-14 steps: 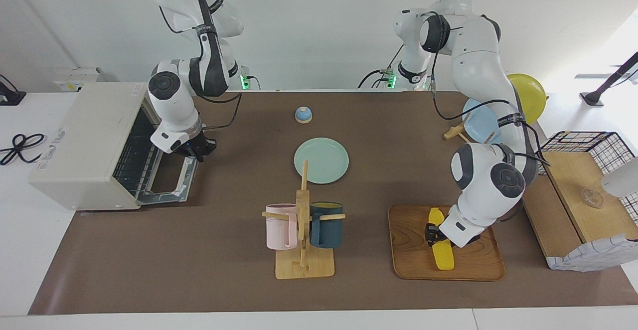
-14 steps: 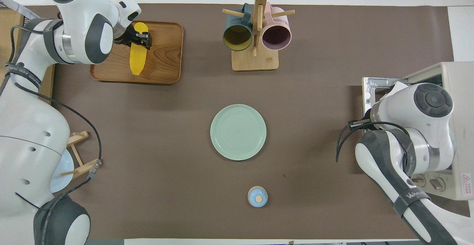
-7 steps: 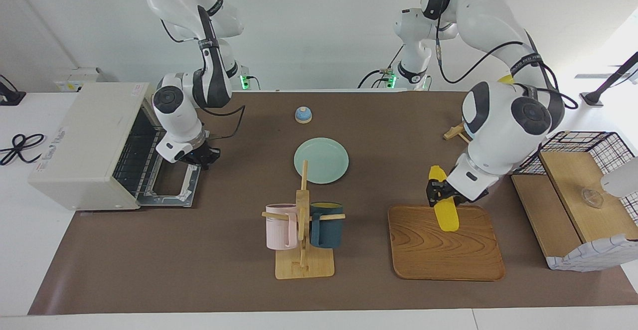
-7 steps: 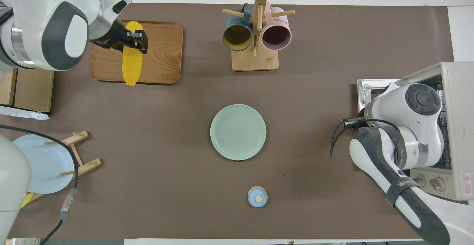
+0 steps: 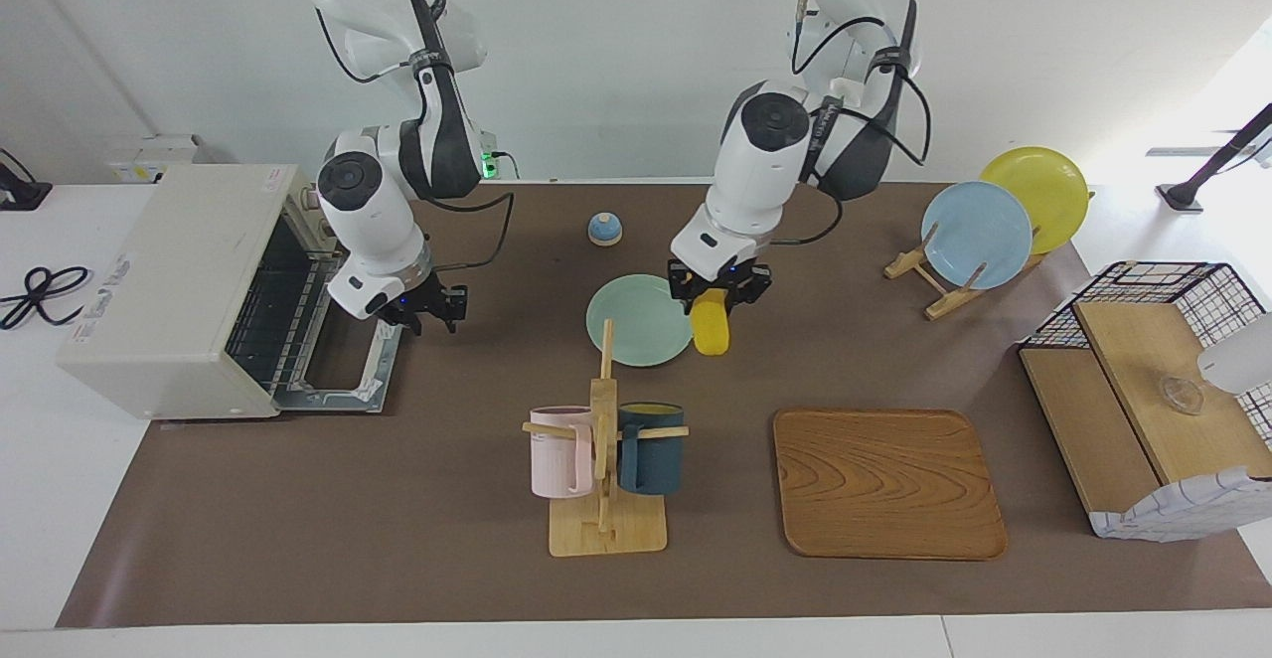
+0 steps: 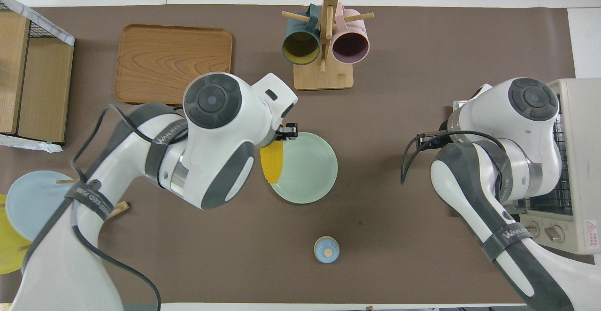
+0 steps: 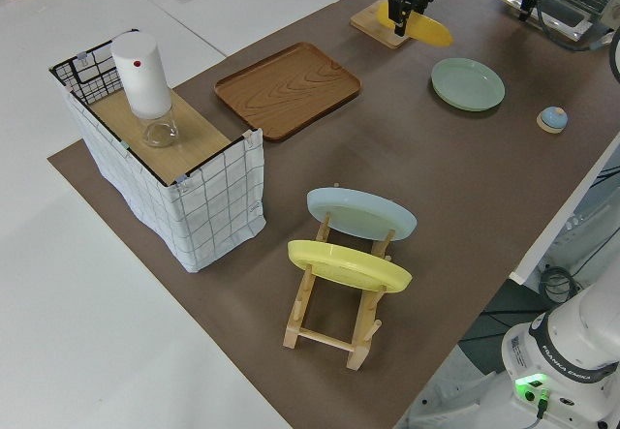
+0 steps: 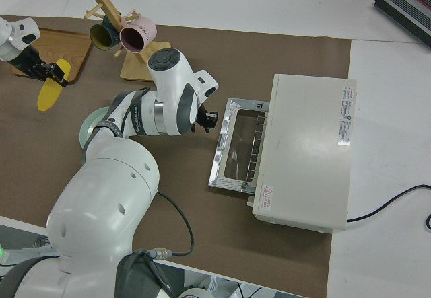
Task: Put corn in oven
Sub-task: 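Release the corn on the plate while the right gripper reaches the plate, then grasp the rim of the green plate with the right gripper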
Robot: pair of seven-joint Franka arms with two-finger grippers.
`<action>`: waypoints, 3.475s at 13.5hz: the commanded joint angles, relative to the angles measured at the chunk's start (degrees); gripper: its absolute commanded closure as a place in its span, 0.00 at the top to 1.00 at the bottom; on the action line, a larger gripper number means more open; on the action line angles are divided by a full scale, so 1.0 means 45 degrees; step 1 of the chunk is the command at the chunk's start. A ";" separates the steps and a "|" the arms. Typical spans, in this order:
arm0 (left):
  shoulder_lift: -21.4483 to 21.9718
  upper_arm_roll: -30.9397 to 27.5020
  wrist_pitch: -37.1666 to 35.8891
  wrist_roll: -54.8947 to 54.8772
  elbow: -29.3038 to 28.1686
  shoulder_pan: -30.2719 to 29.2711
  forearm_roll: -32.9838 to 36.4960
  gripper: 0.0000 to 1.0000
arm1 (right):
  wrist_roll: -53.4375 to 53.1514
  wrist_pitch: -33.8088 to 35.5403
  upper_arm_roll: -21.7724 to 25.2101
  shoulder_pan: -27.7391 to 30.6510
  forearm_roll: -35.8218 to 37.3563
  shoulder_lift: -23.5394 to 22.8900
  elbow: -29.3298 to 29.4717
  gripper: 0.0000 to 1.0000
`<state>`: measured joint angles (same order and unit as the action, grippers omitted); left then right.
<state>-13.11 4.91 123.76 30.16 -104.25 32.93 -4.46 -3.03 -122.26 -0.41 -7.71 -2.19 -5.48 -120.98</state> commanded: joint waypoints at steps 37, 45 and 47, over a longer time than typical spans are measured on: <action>0.2307 -0.0740 -0.5546 -0.5216 0.2191 -0.5403 0.1297 1.00 | -0.8955 0.2272 0.0012 -0.7502 0.0817 -0.6711 1.0270 1.00; 0.3206 -0.0740 -0.8029 -0.6350 0.1957 -0.5715 0.1869 1.00 | -0.8858 0.0276 -0.0008 -0.8305 0.2049 -0.6107 0.7025 0.68; 0.3207 -0.0720 -0.7953 -0.6389 0.1957 -0.6008 0.1850 1.00 | -0.8858 0.0215 -0.0008 -0.8403 0.2049 -0.5930 0.6534 0.56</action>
<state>0.19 1.21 88.13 2.62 -94.21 7.41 2.79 -43.25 -119.68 -0.47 -45.10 5.96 -35.33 -86.65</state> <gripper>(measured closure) 0.000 0.304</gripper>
